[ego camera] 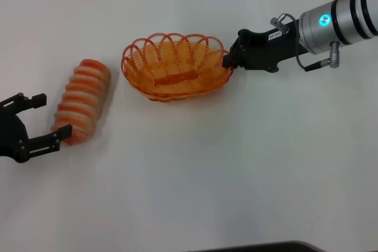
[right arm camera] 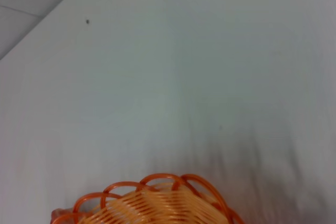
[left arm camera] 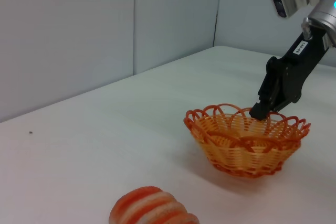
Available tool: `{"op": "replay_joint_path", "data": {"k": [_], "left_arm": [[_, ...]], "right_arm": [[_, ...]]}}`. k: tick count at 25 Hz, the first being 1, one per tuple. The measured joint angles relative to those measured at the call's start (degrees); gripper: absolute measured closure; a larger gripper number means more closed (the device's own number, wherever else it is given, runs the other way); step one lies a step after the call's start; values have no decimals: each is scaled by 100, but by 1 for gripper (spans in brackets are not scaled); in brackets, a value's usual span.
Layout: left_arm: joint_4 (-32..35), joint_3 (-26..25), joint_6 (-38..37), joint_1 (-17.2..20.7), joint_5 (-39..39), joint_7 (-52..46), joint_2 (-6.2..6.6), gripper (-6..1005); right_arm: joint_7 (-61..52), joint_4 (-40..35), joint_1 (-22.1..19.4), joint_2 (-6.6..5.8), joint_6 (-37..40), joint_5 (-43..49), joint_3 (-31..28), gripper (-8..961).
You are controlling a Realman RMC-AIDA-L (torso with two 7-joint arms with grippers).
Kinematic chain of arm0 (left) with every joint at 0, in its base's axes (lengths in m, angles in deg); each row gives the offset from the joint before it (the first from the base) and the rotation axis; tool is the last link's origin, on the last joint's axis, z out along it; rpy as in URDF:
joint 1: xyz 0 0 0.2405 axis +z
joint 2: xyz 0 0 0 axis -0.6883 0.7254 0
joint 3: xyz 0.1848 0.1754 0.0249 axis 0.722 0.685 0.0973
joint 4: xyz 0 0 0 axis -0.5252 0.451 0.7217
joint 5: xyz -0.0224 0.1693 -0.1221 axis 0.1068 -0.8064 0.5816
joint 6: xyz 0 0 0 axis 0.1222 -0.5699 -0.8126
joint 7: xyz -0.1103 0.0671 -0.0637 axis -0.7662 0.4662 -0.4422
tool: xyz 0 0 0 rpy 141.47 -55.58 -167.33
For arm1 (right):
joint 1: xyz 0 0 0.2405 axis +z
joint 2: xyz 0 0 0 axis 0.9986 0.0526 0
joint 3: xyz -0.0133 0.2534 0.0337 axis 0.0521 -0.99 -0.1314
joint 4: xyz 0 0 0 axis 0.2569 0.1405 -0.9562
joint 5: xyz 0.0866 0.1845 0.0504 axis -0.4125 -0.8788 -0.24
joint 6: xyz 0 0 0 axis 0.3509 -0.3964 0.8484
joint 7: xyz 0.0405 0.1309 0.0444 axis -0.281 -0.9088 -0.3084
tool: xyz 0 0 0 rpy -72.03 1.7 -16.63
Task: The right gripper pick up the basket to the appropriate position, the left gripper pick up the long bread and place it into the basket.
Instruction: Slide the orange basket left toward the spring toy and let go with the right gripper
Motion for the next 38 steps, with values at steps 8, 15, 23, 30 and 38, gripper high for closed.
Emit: {"op": "replay_joint_path", "data": {"k": [8, 15, 23, 30, 38], "left_arm": [[-19, 28, 31, -39, 0, -2, 0, 140], [2, 31, 39, -44, 0, -3, 0, 139], [13, 31, 38, -51, 1, -1, -9, 140], [32, 9, -16, -53, 33, -13, -9, 139], [30, -14, -48, -58, 66, -36, -77, 139]], "right_arm": [[63, -4, -90, -25, -29, -215, 68, 899], [107, 18, -264, -52, -38, -577, 75, 897], [62, 230, -308, -52, -31, -600, 66, 819], [248, 246, -524, -64, 141, -999, 25, 622], [2248, -336, -1447, -96, 381, -2304, -534, 289]]}}
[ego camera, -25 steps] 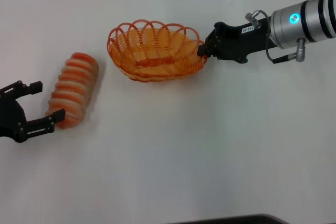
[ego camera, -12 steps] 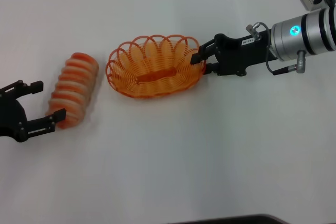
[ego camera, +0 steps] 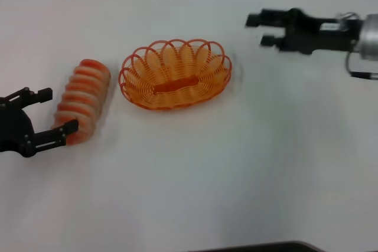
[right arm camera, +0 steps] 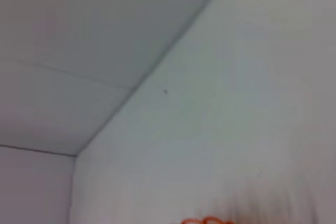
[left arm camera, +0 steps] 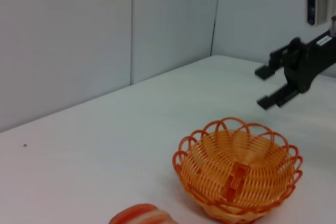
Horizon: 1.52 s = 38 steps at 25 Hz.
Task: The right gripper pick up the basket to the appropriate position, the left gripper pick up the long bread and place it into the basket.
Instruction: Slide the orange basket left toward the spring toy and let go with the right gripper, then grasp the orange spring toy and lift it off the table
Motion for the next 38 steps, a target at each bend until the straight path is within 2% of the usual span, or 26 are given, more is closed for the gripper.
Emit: {"op": "replay_joint_path", "data": {"k": [1, 6, 12, 19, 24, 27, 30, 38], "left_arm": [[-7, -1, -1, -4, 15, 1, -14, 140], [-103, -27, 41, -12, 67, 1, -79, 140], [-341, -320, 94, -40, 155, -9, -101, 139], [-762, -668, 248, -17, 156, -71, 98, 140], [-881, -626, 205, 46, 119, -58, 157, 139], [-886, -391, 177, 53, 90, -43, 147, 139], [-888, -332, 171, 37, 88, -43, 144, 139], [-815, -279, 148, 5, 82, -296, 154, 140]], "right_arm": [[617, -41, -143, 0, 135, -298, -130, 240], [3965, -34, -638, 19, 1111, -1308, -538, 151], [6419, -11, -851, 12, 1501, -888, -465, 149], [8567, 145, -1145, 27, 1833, -611, -513, 147], [9205, 342, -1249, 34, 1792, -613, -615, 145], [9220, 404, -1227, 17, 1616, -449, -623, 146], [9129, 417, -1115, 12, 1417, -63, -602, 149], [8979, 413, -1044, 10, 1414, 34, -580, 153]]}}
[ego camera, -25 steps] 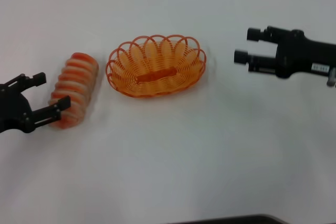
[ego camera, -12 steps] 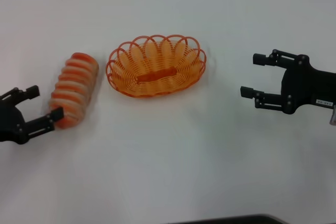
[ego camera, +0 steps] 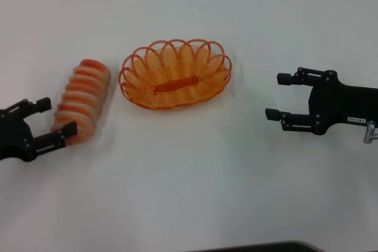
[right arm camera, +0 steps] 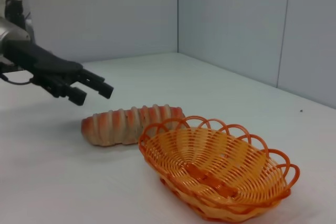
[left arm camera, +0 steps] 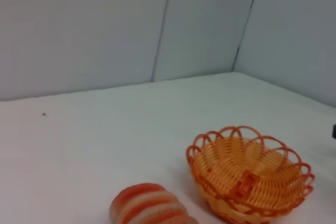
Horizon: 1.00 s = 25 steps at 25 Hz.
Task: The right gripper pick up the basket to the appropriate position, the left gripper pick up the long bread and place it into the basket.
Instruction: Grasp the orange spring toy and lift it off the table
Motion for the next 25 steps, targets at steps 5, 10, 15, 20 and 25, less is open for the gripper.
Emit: {"op": "replay_joint_path", "data": {"k": [5, 10, 15, 20, 25], "left_arm": [[627, 155, -157, -144, -19, -2127, 110, 140], [1498, 815, -277, -584, -795, -4810, 241, 139], [2574, 1501, -106, -997, -2139, -6029, 7, 140], [3306, 1895, 197, -1298, -3348, -6690, -344, 140], [3304, 2084, 233, -1339, -3456, -6964, -341, 140]], "right_arm": [[-35, 8, 13, 0, 1, 4, -19, 152], [-195, 8, 89, 5, -26, 5, -6, 152], [-378, -21, 111, 8, -8, 5, 6, 153], [-633, -38, 197, -3, -79, 3, -23, 153], [-819, -193, 224, 2, 43, 4, -17, 154]]}}
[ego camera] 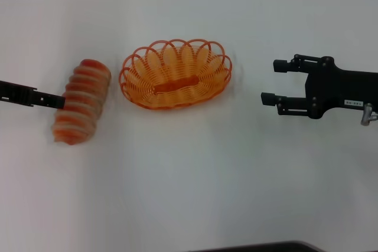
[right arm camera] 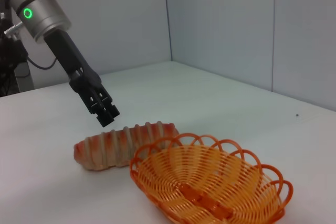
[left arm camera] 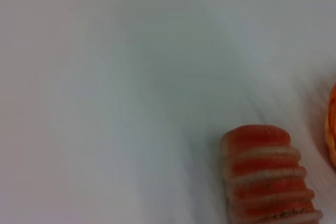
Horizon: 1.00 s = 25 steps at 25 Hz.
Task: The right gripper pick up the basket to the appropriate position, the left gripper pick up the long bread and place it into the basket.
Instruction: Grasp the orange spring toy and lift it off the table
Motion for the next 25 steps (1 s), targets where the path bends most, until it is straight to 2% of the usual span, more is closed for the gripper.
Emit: {"op": "replay_joint_path", "data": {"k": [7, 15, 25], "left_arm": [[-181, 66, -297, -209, 37, -439, -8, 139], [-666, 244, -136, -549, -4, -505, -22, 139], [-702, 796, 278, -569, -250, -757, -16, 139]], "right_arm": [[6, -19, 28, -2, -51, -3, -28, 154], [5, -26, 58, 5, -125, -4, -33, 155], [6, -6, 88, 19, -180, -27, -32, 155]]}}
